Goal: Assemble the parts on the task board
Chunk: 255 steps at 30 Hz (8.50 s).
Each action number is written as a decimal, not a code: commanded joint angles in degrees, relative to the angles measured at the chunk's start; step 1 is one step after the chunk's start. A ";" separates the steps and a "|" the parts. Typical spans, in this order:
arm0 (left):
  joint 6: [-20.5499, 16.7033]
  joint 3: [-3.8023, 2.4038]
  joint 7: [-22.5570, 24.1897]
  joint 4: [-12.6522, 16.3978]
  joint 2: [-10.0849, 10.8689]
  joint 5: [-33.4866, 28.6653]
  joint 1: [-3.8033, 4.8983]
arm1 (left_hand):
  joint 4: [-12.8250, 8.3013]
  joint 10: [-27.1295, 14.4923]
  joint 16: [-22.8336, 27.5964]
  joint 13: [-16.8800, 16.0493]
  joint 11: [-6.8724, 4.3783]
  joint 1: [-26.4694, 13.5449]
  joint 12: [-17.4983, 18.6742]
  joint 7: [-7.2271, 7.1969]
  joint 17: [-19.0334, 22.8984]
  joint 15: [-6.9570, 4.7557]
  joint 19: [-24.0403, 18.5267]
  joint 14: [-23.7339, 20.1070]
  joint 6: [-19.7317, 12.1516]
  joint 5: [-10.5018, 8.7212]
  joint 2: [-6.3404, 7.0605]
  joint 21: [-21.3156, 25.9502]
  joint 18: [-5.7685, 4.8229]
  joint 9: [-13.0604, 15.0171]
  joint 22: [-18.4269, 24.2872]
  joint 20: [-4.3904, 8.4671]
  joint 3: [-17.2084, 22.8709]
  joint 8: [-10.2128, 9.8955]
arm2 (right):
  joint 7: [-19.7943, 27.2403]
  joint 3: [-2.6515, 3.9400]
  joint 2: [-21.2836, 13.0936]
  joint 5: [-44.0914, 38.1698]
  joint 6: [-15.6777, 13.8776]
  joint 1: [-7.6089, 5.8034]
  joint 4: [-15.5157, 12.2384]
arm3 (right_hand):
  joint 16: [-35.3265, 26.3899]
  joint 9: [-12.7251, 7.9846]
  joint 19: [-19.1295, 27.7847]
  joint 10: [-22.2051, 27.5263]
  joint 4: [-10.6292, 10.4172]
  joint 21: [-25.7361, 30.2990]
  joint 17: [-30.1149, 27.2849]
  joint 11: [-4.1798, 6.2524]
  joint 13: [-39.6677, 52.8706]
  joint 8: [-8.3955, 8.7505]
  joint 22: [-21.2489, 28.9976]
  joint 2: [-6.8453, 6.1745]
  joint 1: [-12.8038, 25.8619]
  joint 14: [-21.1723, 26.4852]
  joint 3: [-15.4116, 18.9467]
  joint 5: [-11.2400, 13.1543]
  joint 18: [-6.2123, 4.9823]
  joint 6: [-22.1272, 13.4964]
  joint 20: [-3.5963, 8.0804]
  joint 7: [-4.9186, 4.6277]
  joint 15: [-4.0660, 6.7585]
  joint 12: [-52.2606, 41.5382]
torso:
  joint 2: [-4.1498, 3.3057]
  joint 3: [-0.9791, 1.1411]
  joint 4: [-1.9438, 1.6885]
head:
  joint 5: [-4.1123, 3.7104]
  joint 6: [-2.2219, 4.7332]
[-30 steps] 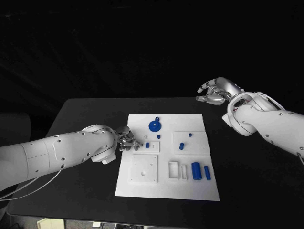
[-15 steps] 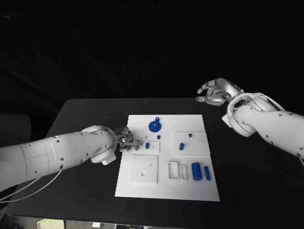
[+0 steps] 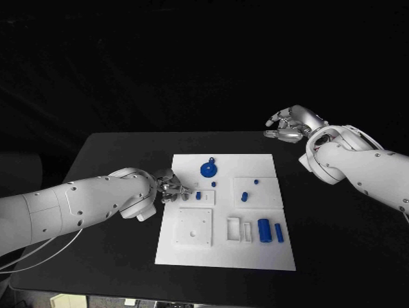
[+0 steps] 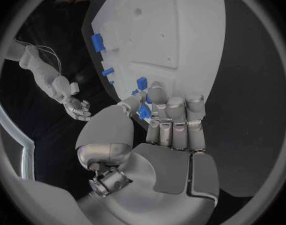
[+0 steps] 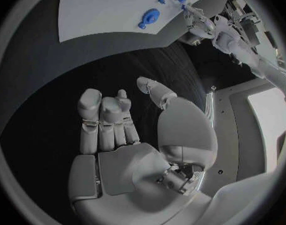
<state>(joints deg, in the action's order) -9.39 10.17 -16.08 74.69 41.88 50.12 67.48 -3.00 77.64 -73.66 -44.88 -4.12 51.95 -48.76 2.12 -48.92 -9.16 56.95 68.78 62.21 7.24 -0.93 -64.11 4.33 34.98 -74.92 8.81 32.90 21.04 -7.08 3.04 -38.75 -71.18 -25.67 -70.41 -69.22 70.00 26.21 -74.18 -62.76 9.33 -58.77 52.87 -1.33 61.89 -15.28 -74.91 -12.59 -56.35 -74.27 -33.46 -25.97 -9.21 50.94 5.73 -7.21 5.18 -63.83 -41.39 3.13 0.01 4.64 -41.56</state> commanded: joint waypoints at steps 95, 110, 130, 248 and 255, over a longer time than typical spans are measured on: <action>32.09 1.45 -8.64 -14.30 -10.94 4.81 7.64 | -13.80 0.45 -4.11 -0.73 -1.74 -9.98 -3.72 -1.86 -0.45 -1.41 -0.86 0.08 1.88 17.62 -5.31 -3.41 1.13 22.34 -0.94 6.42 9.77 3.97 | 0.56 0.01 1.22 -0.06 1.16 0.13 0.59 | -0.21 0.08 -0.04 0.49 -0.05 0.23 0.17 0.06 -0.16 -0.26 -0.55 0.67 -0.23 -0.40 0.02 -0.61 -5.79 -0.14 0.27 -0.62 -0.10 -0.40 | -0.01 -0.09 0.00 | 0.40 -1.47; 31.18 2.37 -8.34 -14.54 -11.60 4.87 7.34 | -13.76 0.34 -4.04 -0.67 -1.69 -9.90 -3.70 -1.79 -0.33 -1.45 -0.82 0.04 1.83 17.22 -5.42 -3.40 1.12 22.66 -0.85 6.39 9.61 3.58 | 0.52 0.01 1.38 -0.06 1.26 0.13 0.70 | -0.22 0.08 -0.04 0.50 -0.05 0.23 0.18 0.06 -0.18 -0.26 -0.56 0.69 -0.23 -0.40 0.03 -0.61 -5.79 -0.14 0.27 -0.62 -0.10 -0.40 | -0.01 -0.11 -0.09 | 0.51 -1.66; 31.09 2.46 -7.93 -14.46 -11.87 4.88 7.00 | -13.76 0.33 -4.04 -0.65 -1.68 -9.82 -3.73 -1.79 -0.29 -1.46 -0.82 0.04 1.87 17.18 -5.39 -3.39 1.13 22.80 -0.82 6.39 9.59 3.43 | 0.53 0.01 1.50 -0.06 1.28 0.13 0.73 | -0.23 0.08 -0.04 0.51 -0.03 0.24 0.19 0.06 -0.20 -0.26 -0.57 0.72 -0.23 -0.40 0.03 -0.62 -5.79 -0.14 0.27 -0.62 -0.10 -0.42 | -0.01 -0.06 0.00 | 0.55 -1.74; 44.40 2.42 -6.82 -23.06 -14.76 -3.45 8.56 | -13.80 0.34 -5.41 -1.62 -1.92 -7.66 -4.86 -1.97 -0.05 -1.45 -0.91 0.22 3.42 14.70 -4.85 -3.55 1.06 26.83 -0.91 6.20 9.29 -0.55 | 0.56 0.01 1.72 -0.06 1.53 0.17 0.89 | -0.30 0.09 -0.05 0.56 -0.03 0.30 0.26 0.05 -0.32 -0.25 -0.61 0.78 -0.12 -0.41 0.08 -0.73 -5.79 -0.15 0.25 -0.63 -0.11 -0.50 | 0.02 -0.04 -0.03 | 0.45 -2.10; 46.67 2.33 -6.84 -23.35 -15.17 -4.75 9.23 | -13.80 0.31 -5.43 -1.64 -1.92 -7.63 -4.88 -1.97 -0.05 -1.45 -0.95 0.20 3.42 14.71 -4.84 -3.56 1.06 26.87 -0.92 6.20 9.30 -0.60 | 0.54 0.01 1.79 -0.06 1.53 0.17 0.94 | -0.30 0.09 -0.05 0.57 -0.03 0.30 0.26 0.05 -0.32 -0.25 -0.61 0.78 -0.12 -0.41 0.08 -0.73 -5.79 -0.16 0.25 -0.63 -0.11 -0.51 | 0.00 -0.08 0.03 | 0.60 -2.03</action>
<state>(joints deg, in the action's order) 33.87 12.55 -23.02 51.37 26.93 47.42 76.58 -10.20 77.88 -78.81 -46.46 -5.69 42.31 -53.25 0.33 -48.91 -9.41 56.00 68.20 65.25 21.67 -4.45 -67.44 4.86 61.81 -74.91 8.29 35.35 20.80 -6.97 3.04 -37.00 -71.07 -24.81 -70.27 -68.27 70.02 26.21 -74.09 -62.56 9.33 -58.77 53.04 -1.13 61.66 -15.29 -74.95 -12.37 -56.58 -74.27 -33.45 -26.41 -9.21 51.02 5.60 -7.33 5.18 -64.04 -41.38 3.07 0.02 5.18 -43.60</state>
